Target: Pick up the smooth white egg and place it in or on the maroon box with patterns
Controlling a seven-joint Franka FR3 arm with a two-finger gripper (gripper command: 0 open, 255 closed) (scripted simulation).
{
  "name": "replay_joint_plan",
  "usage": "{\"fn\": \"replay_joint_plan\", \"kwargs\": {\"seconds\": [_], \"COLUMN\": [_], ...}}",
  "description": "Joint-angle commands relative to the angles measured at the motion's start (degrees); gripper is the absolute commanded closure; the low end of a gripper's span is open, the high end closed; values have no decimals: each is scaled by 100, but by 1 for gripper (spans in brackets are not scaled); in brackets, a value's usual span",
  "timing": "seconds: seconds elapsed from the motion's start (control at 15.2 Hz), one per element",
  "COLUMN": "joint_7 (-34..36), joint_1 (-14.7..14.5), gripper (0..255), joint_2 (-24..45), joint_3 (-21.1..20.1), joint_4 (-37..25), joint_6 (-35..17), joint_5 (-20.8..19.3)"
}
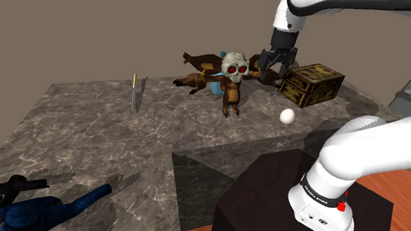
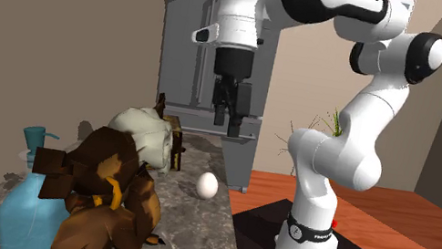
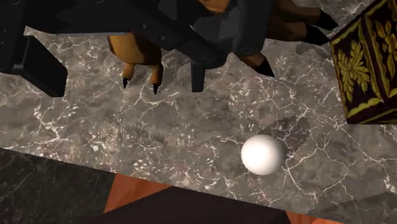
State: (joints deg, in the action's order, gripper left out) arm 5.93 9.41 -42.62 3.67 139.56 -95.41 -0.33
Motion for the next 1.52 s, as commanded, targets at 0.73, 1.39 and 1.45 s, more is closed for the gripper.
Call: {"fn": "replay_joint_plan", "kwargs": {"seconds": [0.73, 1.39, 1.45], "joint_7": [651, 801, 793], "joint_1": [1264, 1707, 1697], "gripper": [0, 0, 0], "joint_2": [724, 1294, 1334], "joint_3": [1181, 1705, 1713], "joint_4": [1121, 1799, 1854], "joint_6": [-1433, -2499, -2594], "joint_5": [-126, -124, -116]}}
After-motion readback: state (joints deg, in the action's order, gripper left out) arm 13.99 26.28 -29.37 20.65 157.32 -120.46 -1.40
